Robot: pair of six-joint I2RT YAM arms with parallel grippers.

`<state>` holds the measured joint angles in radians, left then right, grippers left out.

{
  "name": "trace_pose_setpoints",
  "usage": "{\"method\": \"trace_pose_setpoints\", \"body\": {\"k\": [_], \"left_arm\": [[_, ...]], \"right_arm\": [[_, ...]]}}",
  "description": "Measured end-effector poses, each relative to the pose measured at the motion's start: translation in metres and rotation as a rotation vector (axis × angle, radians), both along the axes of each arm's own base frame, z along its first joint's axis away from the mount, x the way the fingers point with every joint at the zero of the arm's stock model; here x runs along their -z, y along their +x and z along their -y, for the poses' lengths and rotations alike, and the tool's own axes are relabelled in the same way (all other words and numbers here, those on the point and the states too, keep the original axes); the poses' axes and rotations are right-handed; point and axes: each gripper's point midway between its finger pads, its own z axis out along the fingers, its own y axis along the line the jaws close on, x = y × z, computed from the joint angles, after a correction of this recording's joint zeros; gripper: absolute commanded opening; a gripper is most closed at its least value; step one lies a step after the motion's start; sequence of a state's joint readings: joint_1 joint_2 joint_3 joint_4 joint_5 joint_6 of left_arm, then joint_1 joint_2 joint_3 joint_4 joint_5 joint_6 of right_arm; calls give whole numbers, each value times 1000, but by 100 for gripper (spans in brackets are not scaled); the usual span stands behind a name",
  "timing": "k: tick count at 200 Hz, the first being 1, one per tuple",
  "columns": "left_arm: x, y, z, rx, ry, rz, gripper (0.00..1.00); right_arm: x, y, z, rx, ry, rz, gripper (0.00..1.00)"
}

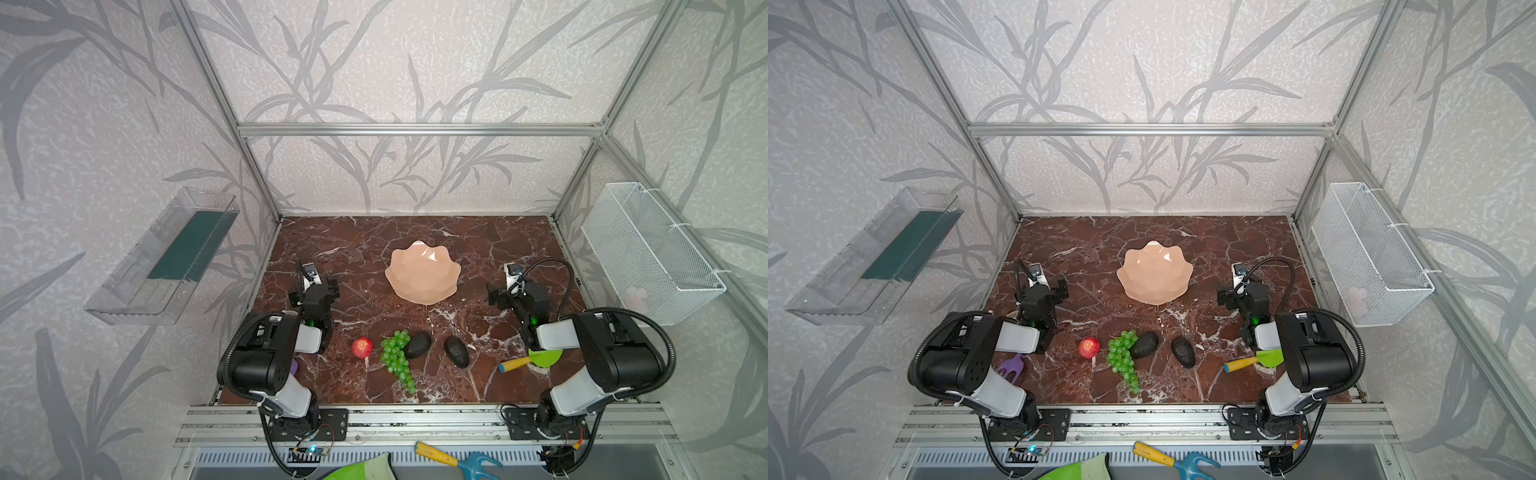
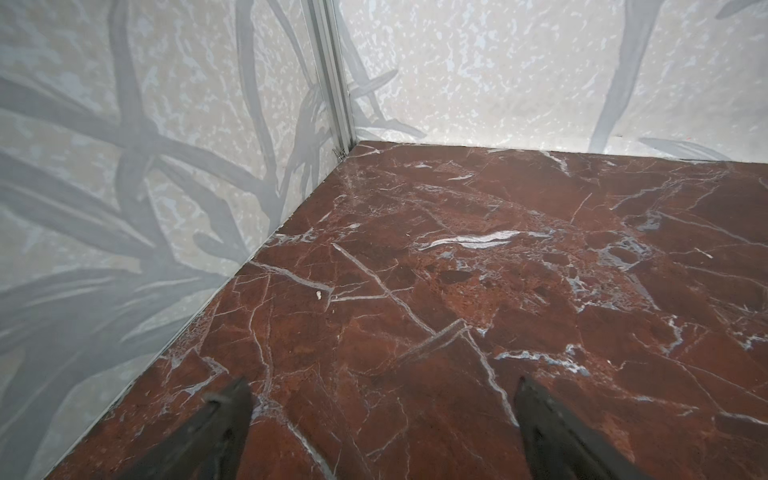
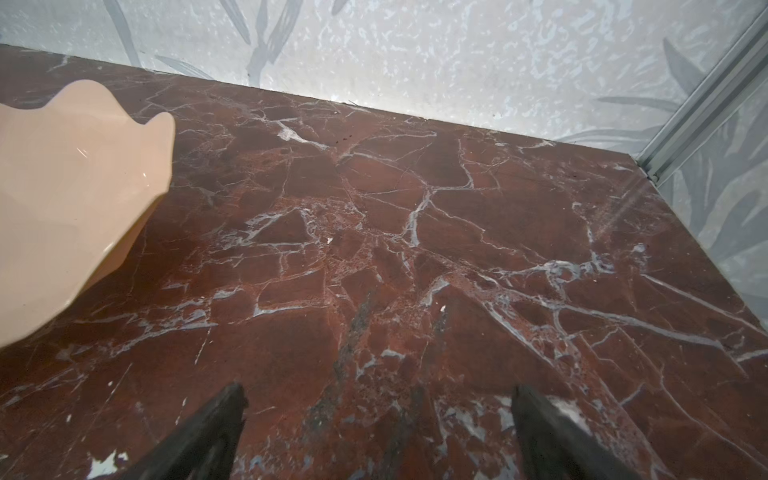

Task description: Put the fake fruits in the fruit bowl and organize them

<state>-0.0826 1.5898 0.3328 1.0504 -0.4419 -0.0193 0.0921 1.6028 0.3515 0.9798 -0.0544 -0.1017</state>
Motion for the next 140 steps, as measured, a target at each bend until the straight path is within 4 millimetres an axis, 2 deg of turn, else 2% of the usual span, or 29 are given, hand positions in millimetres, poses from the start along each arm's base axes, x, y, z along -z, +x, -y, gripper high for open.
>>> {"method": "trace_pose_setpoints", "body": {"k": [114,140], "left_arm": [[1,1,0,8,-6,-5,99],[5,3,-5,14,-23,-21,99]], "right_arm": [[1,2,5,38,10,-10,99],[1,2,6,43,9,-11,99]]}}
